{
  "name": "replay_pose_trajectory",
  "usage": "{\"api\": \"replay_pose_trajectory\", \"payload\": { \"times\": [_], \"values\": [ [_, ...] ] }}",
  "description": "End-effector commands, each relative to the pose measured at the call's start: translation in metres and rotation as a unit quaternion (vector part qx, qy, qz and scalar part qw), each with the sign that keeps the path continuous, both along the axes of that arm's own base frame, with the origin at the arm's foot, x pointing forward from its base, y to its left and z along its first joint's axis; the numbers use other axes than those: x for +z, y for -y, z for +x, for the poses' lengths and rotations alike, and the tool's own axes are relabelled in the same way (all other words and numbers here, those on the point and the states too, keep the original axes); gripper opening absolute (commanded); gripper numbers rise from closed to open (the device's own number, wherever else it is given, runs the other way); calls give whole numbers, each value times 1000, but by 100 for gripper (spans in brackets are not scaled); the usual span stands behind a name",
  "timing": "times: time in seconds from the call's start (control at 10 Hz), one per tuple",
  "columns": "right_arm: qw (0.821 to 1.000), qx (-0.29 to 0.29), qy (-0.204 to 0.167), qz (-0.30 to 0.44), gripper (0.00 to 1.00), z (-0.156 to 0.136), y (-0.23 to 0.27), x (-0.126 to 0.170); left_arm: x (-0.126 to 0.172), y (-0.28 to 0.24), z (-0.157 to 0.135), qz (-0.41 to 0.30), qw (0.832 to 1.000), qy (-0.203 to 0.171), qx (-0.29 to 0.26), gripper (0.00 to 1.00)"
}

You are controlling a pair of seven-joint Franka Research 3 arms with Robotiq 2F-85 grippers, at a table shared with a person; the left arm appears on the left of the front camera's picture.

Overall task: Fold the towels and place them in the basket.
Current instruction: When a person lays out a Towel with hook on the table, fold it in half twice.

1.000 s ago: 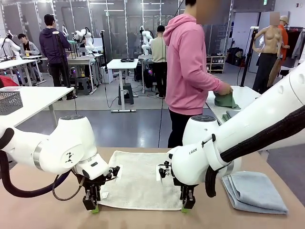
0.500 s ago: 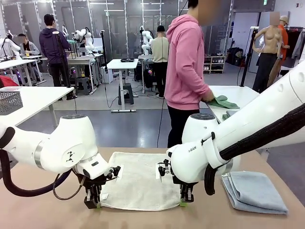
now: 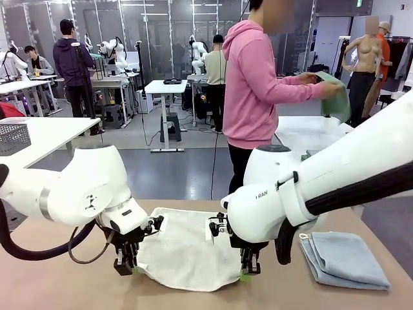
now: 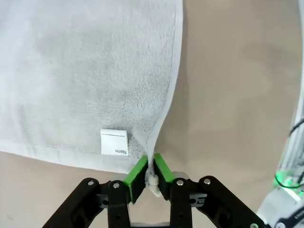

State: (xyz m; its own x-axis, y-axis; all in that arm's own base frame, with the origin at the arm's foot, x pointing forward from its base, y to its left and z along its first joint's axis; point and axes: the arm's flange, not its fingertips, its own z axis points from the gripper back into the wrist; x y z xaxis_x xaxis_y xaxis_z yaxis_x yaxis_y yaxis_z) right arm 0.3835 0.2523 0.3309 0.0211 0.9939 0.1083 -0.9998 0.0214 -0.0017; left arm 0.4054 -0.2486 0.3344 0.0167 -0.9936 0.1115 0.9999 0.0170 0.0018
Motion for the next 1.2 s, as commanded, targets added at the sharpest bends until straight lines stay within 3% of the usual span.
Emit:
{"api": "replay_pose_trajectory", "payload": {
  "times": [0.0,0.2,0.4,0.7,1.1],
  "values": [
    [999,0,-24,25,0,-36,10,38,36,-4,-33,-25,999,-20,-20,0],
    [998,4,-7,56,0,-49,16,70,68,-4,-46,-46,998,-34,-33,0],
    [998,-3,14,60,0,-39,19,90,91,4,-38,-39,998,-9,-44,0],
    [998,-9,-1,62,0,-10,15,89,103,10,1,-26,998,3,-62,0],
    [998,-26,-14,53,0,52,20,70,91,-4,80,-21,998,-35,-57,0]
  ]
}}
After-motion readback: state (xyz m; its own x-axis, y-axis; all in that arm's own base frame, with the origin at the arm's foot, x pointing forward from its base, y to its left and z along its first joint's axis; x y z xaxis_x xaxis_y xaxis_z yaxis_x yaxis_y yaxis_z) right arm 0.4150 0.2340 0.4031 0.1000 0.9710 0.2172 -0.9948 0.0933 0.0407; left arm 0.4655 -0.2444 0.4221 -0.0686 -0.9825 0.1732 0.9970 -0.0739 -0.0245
